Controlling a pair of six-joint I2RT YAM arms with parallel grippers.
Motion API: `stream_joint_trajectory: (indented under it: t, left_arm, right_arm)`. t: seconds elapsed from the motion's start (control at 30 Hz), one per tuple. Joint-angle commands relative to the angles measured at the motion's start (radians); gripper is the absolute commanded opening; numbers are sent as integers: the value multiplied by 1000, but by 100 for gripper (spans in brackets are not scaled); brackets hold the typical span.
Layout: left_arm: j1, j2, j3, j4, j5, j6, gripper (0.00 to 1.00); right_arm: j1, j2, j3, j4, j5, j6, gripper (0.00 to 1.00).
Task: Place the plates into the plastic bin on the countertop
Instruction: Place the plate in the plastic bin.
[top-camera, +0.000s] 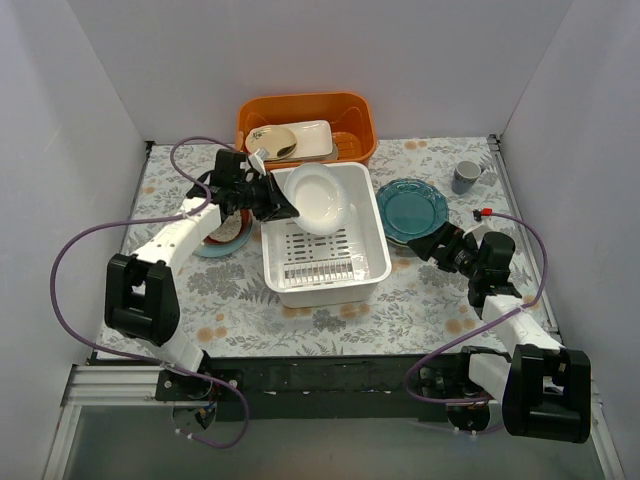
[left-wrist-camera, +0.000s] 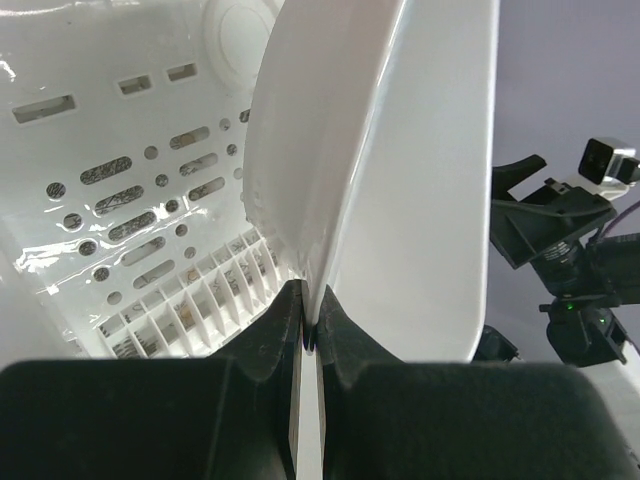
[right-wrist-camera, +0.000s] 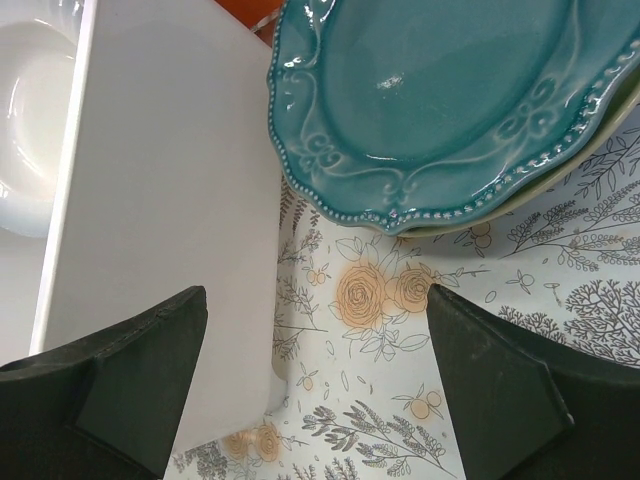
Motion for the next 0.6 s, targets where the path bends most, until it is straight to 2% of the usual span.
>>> stream_joint_trajectory:
  t: [0.0,0.57]
  left_arm:
    - [-36,-3,89,-37,-27,55,0]
    - [-153,136,200,-214,-104,133,0]
  right_arm:
    - [-9,10,-12,47,-22,-4,97]
    - [-15,14,-17,50,-28,-5,97]
